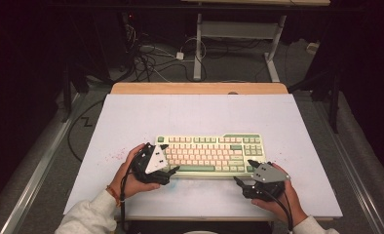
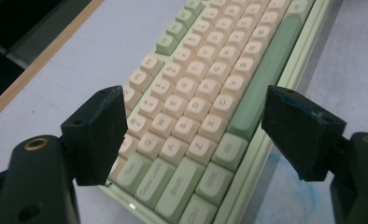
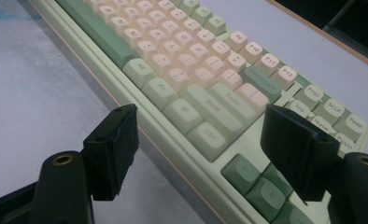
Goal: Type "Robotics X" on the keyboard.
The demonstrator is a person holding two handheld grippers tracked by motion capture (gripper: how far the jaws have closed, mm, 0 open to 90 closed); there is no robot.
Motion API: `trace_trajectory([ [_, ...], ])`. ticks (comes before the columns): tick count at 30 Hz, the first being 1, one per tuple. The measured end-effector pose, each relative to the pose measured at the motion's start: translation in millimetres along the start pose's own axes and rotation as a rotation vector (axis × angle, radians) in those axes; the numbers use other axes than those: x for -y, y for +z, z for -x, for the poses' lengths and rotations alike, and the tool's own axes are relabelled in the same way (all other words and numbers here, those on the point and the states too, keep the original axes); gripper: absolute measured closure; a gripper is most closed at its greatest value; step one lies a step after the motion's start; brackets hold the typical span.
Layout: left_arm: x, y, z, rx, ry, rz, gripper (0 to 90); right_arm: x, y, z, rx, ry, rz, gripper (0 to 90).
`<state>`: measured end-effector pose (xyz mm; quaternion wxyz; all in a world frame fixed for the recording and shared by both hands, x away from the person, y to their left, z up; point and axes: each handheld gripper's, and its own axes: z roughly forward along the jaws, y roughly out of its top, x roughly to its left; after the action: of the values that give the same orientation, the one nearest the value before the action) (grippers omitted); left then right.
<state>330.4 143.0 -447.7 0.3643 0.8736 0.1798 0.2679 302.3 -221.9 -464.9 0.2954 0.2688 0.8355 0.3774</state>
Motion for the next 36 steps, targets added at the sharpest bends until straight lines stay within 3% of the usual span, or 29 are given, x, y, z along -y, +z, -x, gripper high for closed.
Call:
trace_trajectory([
  [4, 10.2, -5.9, 0.5, -0.04, -0.006, -0.016, 20.2, -3.0, 2.0, -0.8, -0.006, -0.001, 0.009, 29.4],
  [9, 23.7, -11.9, 1.5, -0.052, -0.023, -0.021, 19.6, -5.7, 3.5, 0.3, -0.015, 0.0, 0.016, 33.3],
  [17, 44.5, -19.8, 5.3, -0.071, -0.035, -0.069, 18.5, -14.1, 11.5, 6.5, -0.078, -0.011, 0.002, 59.0],
  [20, 48.9, -21.4, 6.4, -0.081, -0.023, -0.099, 18.6, -19.5, 16.1, 9.2, -0.101, -0.019, -0.017, 72.8],
  [23, 52.0, -23.1, 7.7, -0.075, -0.042, -0.096, 18.6, -25.2, 20.4, 12.5, -0.119, -0.016, -0.02, 82.2],
  [28, 57.9, -25.6, 11.4, -0.063, -0.066, -0.109, 18.5, -36.7, 31.1, 15.8, -0.13, -0.033, -0.029, 89.5],
  [36, 57.1, -21.3, 13.2, -0.038, -0.072, -0.106, 19.1, -58.9, 57.7, 22.4, -0.161, -0.047, -0.055, 90.0],
])
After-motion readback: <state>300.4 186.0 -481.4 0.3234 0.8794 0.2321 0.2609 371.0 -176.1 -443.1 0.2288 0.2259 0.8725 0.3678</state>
